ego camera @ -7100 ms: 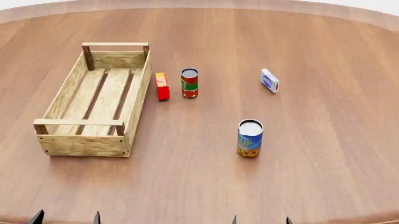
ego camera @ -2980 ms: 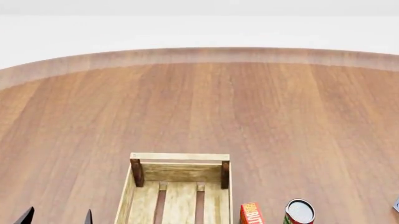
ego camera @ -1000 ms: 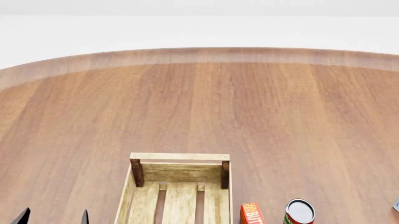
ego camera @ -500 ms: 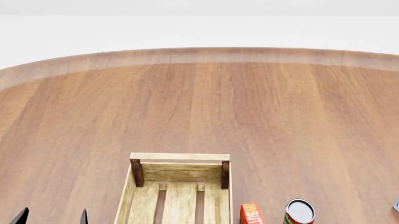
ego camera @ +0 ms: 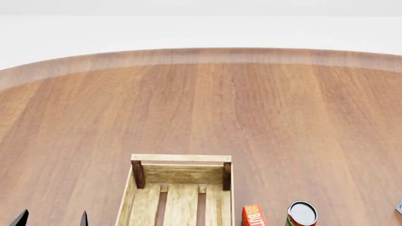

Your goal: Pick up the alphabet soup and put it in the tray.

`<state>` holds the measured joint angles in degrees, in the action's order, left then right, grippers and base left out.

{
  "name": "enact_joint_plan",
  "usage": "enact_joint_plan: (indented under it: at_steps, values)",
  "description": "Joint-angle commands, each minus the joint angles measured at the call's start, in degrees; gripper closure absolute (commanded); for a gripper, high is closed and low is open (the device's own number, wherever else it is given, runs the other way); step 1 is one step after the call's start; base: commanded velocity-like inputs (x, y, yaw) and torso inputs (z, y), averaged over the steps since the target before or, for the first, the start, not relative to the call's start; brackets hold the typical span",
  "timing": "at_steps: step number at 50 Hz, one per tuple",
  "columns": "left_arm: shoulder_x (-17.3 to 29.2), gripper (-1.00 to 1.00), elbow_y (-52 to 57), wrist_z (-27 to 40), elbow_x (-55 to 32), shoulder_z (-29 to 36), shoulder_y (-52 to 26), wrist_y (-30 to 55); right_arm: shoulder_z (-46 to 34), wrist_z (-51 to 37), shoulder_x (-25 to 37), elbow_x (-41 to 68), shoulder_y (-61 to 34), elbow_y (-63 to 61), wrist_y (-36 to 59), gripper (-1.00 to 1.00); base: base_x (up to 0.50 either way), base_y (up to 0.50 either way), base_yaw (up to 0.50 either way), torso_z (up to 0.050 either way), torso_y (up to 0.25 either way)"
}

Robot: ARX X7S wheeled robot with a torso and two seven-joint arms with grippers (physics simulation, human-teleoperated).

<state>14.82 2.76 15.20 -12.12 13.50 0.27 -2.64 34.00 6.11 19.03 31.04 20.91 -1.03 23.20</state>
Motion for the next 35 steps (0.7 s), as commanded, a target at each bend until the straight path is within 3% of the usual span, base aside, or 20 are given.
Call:
enact_joint_plan:
  at_steps: [1,12,35]
  values:
    - [0.18,-1.00,0.11,0.30,-0.11,0.27,0.02,-0.04,-0.23,0.19,-0.13,0.13,-0.15,0.52,-0.66,1.00,0.00,0.00,0.00,0.000,0.000]
    - [0.39,-1.00,0.32,0.45,-0.22,0.63,-0.06,0.07,-0.01,-0.14,-0.35,0.55,0.61,-1.33,-0.48,1.00,0.00,0.00,0.00,0.000,0.000]
    - [0.82,-1.00,0.69,0.96,-0.53,1.02,-0.01,0.03,0.75,-4.49,-1.29,3.95,5.08,-22.51,3.02,1.00,0.00,0.00,0.00,0.000,0.000]
